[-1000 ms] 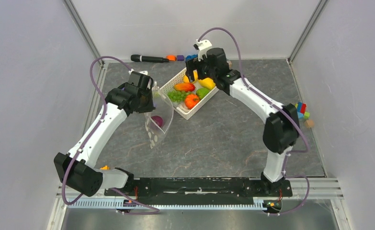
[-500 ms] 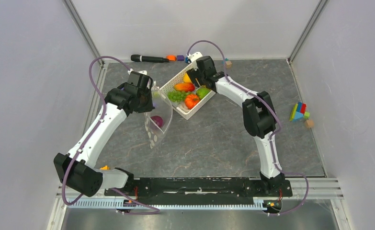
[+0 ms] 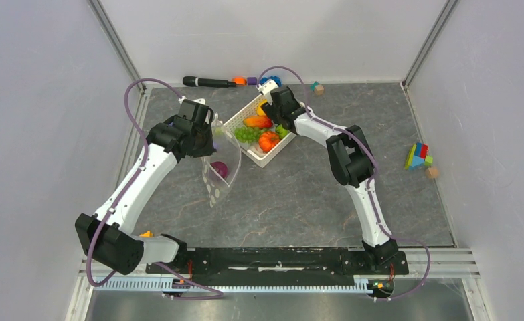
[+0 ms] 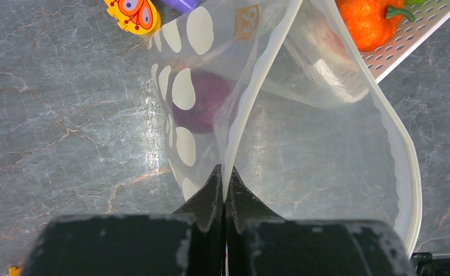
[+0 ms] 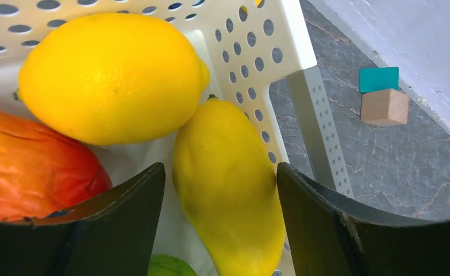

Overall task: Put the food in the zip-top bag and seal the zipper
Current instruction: Pick up the fake fruit from the bin.

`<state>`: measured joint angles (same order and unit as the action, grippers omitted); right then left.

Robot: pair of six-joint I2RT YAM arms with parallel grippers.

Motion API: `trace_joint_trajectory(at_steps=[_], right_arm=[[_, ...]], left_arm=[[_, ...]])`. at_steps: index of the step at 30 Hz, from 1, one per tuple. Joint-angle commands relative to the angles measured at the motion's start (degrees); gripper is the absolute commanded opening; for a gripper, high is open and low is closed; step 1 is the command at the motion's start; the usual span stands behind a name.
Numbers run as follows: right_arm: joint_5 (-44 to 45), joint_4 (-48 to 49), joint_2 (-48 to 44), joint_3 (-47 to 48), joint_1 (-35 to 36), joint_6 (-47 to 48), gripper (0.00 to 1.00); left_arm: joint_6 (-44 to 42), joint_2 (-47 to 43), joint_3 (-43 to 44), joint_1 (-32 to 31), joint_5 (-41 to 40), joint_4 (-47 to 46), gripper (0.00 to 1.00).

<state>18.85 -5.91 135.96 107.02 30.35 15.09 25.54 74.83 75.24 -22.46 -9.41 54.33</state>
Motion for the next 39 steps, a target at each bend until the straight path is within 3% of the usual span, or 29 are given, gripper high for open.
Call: trace_joint_trajectory(at_steps=[1, 13, 18, 23, 33, 39], right_arm=[[4.5, 2.0, 1.9, 2.2, -0.3, 2.2, 0.74], [12.2, 3.4, 0.9, 1.0, -0.4, 2.6, 0.36], [13.4, 3.5, -4.3, -4.5, -0.5, 1.5, 0.27], [9.2, 5.5, -11.5, -10.6, -0.5, -1.3, 0.18], [2.9, 12.5, -23.3, -18.4, -0.5, -4.1, 0.15], [-5.3, 16.4, -30.2, -23.0, -0.4, -7.3, 0.13]], left_arm=[[-1.5, -0.1, 0.7, 0.4, -0.1, 0.0, 0.02], [-1.6, 0.1, 0.7, 0.5, 0.5, 0.0, 0.02], [-1.5, 0.1, 0.7, 0.5, 1.2, -0.1, 0.02], [-1.5, 0.3, 0.5, 0.5, 2.4, -0.5, 0.02], [-1.3, -0.7, 0.1, 0.4, 4.8, -1.4, 0.02], [-1.4, -0.6, 0.1, 0.5, 5.2, -1.5, 0.02]])
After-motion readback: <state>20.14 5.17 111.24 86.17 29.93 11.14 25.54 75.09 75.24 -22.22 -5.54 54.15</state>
